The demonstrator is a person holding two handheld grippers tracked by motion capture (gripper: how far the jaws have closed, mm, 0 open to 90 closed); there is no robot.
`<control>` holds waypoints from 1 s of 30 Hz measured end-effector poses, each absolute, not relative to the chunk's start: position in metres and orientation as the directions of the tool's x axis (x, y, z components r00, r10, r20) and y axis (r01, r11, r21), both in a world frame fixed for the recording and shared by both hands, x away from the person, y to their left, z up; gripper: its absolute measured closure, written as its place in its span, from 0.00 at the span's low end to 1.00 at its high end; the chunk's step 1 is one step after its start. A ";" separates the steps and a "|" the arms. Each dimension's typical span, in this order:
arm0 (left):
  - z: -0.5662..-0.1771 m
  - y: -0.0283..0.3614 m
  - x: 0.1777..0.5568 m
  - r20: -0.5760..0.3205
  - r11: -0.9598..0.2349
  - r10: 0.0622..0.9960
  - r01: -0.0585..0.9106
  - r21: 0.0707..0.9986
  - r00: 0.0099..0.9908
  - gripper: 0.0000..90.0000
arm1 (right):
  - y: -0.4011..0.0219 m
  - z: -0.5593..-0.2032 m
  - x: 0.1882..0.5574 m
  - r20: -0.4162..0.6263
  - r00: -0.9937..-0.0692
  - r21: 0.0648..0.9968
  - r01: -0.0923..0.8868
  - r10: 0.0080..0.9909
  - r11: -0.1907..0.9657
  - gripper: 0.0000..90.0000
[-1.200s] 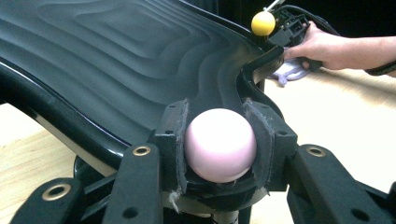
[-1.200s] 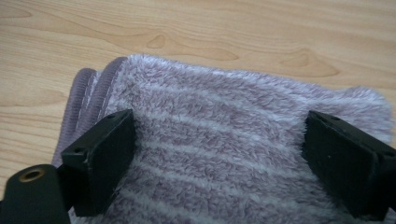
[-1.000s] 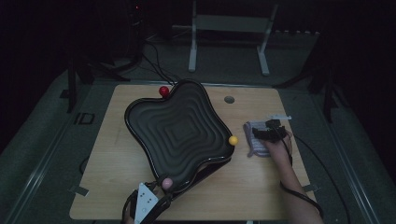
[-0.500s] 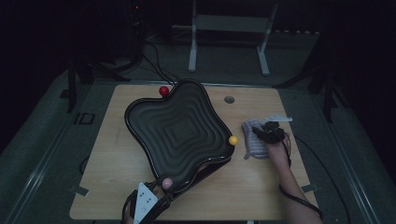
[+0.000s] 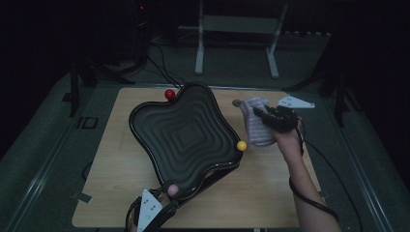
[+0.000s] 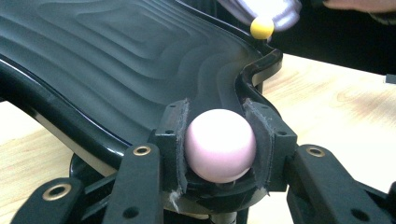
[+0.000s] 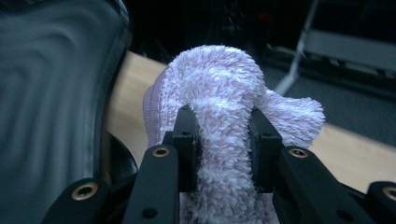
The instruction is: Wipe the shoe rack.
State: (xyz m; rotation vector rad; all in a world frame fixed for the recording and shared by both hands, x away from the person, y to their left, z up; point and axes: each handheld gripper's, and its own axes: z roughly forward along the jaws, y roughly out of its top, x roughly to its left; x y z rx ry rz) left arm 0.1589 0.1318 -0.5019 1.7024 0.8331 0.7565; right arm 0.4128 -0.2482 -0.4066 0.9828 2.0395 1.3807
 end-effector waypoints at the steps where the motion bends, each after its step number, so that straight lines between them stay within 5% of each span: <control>1: -0.502 0.132 0.159 0.085 -0.212 0.824 0.166 0.963 0.560 0.67 | -0.243 -0.399 0.414 0.001 -0.632 0.934 0.277 0.775 0.225 0.77; 16: -0.502 0.135 0.157 0.085 -0.209 0.822 0.160 0.965 0.563 0.67 | -0.138 -0.339 0.444 -0.054 -0.759 0.946 0.169 0.649 0.276 0.77; 30: -0.503 0.139 0.154 0.081 -0.205 0.817 0.156 0.966 0.570 0.67 | -0.091 -0.373 0.471 -0.156 -0.722 0.869 0.225 0.674 0.441 0.77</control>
